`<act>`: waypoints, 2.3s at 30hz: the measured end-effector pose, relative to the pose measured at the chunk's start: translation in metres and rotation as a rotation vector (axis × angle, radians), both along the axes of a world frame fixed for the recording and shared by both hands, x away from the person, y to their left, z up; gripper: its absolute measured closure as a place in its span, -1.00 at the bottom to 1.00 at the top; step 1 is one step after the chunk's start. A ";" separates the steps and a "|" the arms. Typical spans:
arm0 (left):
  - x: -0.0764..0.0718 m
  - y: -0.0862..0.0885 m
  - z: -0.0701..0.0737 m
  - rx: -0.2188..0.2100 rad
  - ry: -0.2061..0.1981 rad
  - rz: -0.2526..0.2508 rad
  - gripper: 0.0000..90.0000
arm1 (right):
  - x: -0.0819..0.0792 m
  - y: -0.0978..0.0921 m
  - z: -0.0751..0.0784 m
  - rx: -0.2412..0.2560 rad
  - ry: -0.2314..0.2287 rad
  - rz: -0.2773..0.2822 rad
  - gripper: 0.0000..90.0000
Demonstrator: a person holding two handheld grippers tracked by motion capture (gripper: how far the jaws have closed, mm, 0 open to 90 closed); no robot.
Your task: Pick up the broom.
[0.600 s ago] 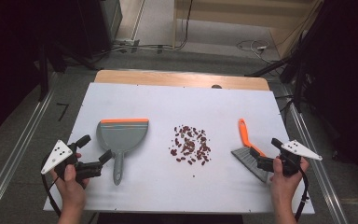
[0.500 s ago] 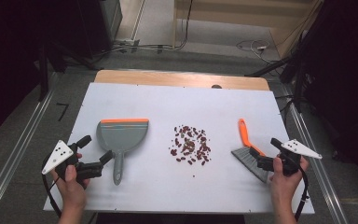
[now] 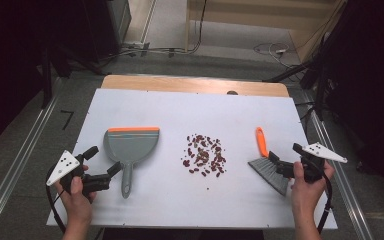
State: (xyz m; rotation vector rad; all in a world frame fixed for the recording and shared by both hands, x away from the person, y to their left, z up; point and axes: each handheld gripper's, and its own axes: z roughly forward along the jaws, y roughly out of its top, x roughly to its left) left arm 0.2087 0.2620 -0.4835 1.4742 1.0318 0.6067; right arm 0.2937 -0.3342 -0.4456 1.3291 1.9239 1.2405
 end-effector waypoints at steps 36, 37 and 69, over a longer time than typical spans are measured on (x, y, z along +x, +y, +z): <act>0.004 -0.015 -0.003 0.034 0.026 -0.074 -1.00 | 0.071 0.020 -0.032 -0.139 0.408 -0.034 0.01; 0.004 -0.015 -0.003 0.034 0.026 -0.074 -1.00 | 0.071 0.022 -0.033 -0.126 0.418 -0.029 0.04; 0.004 -0.030 0.017 0.052 0.027 -0.052 -1.00 | 0.051 0.021 -0.028 -0.065 0.296 -0.111 0.52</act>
